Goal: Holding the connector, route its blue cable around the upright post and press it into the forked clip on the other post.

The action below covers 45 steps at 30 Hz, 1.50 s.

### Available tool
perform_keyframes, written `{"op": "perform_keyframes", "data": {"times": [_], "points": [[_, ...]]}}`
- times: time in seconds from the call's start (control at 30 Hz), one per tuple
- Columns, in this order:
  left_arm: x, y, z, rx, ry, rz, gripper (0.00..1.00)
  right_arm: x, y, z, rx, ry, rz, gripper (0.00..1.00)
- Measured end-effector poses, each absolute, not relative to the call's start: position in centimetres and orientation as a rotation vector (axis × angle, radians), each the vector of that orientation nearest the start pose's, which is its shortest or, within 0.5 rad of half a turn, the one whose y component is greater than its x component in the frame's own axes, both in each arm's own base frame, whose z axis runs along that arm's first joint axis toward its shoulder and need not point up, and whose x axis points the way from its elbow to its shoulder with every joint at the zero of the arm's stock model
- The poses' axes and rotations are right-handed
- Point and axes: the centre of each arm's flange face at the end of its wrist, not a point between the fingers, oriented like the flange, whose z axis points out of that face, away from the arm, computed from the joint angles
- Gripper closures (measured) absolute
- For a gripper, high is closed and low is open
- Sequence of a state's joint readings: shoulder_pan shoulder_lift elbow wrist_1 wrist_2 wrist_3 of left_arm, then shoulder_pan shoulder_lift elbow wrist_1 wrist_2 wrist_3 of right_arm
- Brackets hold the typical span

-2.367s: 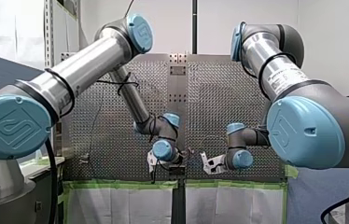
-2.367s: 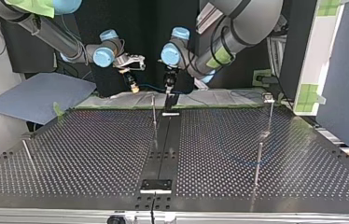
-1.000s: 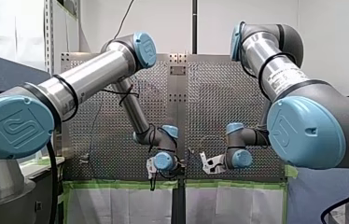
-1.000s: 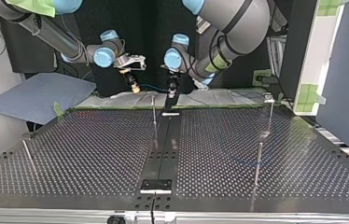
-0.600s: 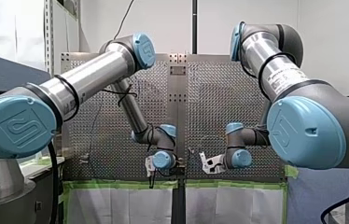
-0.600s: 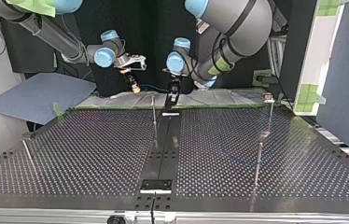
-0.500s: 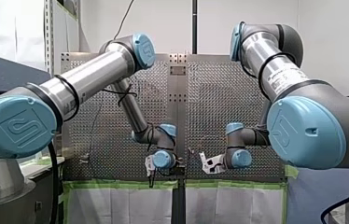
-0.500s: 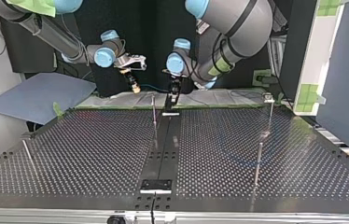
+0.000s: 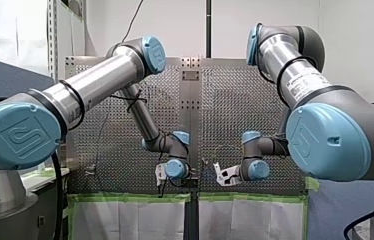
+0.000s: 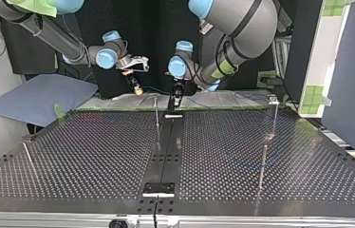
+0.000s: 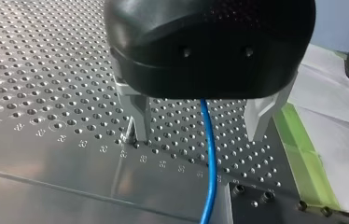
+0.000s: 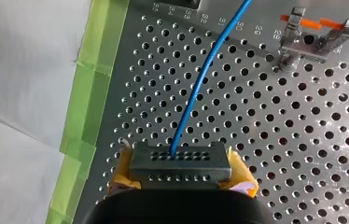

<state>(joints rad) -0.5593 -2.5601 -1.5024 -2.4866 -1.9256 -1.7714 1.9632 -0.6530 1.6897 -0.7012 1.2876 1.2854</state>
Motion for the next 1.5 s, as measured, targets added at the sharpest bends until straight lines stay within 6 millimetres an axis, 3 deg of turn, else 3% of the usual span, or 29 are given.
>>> {"op": "perform_keyframes", "data": {"times": [0.2,0.27,0.3,0.37,0.4,0.47,1.0,1.37,1.5], "points": [[50.2,-43.2,-3.7,0.097,1.821,-0.172,0.0,37.6,-48.8,-4.2,2.027,-0.73,1.337,1.0],[50.2,-43.1,-3.7,0.104,1.82,-0.152,0.27,37.6,-48.8,-4.2,2.027,-0.73,1.337,1.0],[50.2,-43.1,-3.7,0.105,1.82,-0.143,0.27,37.6,-48.8,-4.2,2.027,-0.73,1.337,1.0],[50.1,-43.0,-3.7,0.106,1.818,-0.126,0.63,37.6,-48.9,-4.2,2.026,-0.73,1.338,1.0],[50.1,-43.0,-3.7,0.106,1.817,-0.121,0.63,37.6,-48.9,-4.2,2.026,-0.73,1.338,1.0],[50.0,-43.1,-3.7,0.105,1.817,-0.113,1.0,37.6,-48.9,-4.2,2.026,-0.73,1.338,1.0],[49.1,-43.7,-3.8,0.11,1.816,-0.099,1.0,37.5,-49.1,-4.2,2.029,-0.738,1.328,1.0],[47.2,-45.2,-3.7,0.103,1.801,-0.069,1.0,36.3,-50.8,-3.7,1.989,-0.796,1.287,1.0],[46.7,-45.7,-3.6,0.098,1.792,-0.063,1.0,36.7,-50.0,-4.0,2.0,-0.775,1.301,1.0]]}}
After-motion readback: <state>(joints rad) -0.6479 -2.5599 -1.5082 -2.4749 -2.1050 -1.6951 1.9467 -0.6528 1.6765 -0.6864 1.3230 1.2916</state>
